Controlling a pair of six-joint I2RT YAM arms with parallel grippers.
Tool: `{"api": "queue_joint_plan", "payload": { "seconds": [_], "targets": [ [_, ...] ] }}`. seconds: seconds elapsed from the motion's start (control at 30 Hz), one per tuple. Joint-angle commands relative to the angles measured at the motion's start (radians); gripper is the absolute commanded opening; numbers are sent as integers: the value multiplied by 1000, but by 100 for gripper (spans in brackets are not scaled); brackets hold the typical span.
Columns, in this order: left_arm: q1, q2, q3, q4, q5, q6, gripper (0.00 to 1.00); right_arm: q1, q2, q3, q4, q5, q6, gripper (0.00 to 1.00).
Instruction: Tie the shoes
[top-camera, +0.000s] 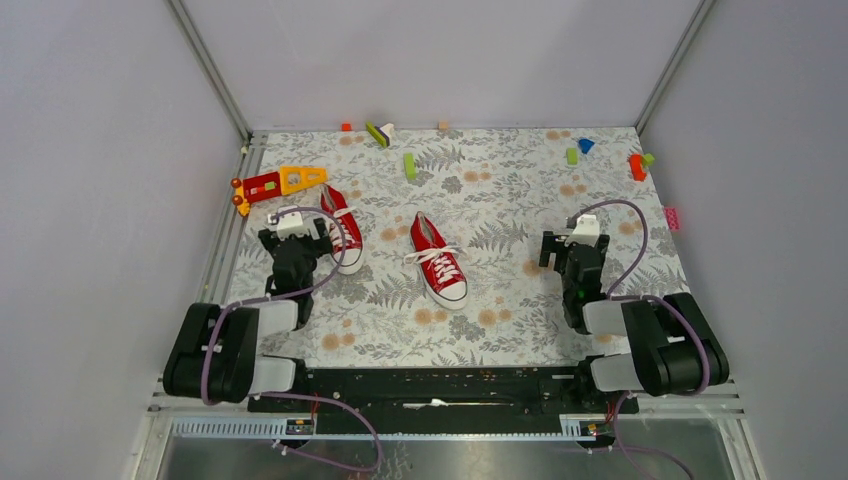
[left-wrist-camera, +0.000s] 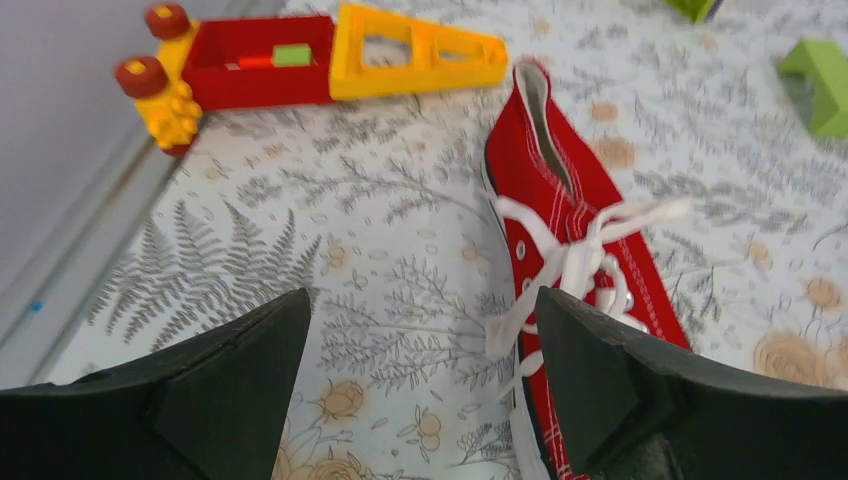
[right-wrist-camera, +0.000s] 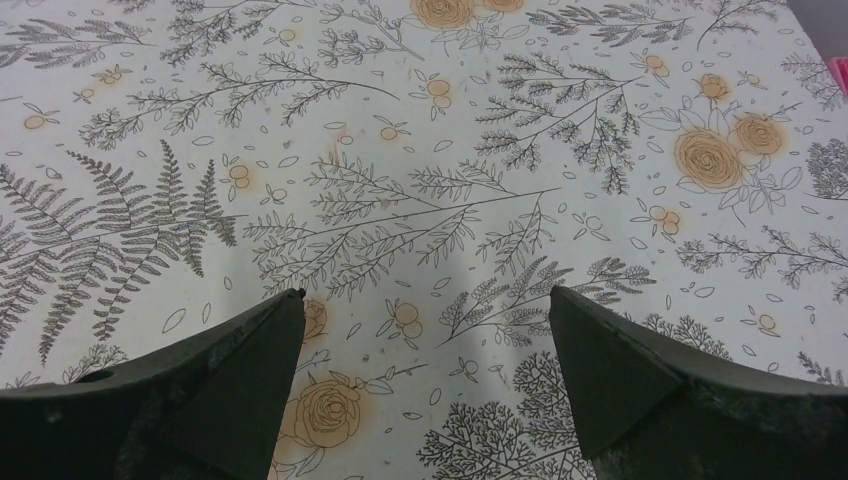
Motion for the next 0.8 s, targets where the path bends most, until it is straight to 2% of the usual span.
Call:
{"api": "queue_joint_plan", "payload": {
  "seconds": [0.0,0.1,0.77],
  "targets": [
    [33,59,13,130,165,45,92,-64,-11,65,16,-102,16,99],
    [49,63,19,123,189,35,98,-81,-5,80,0,-137,29,100],
    [50,67,14,143,189,37,99,-82,-3,67,29,-129,34,100]
  ]
}}
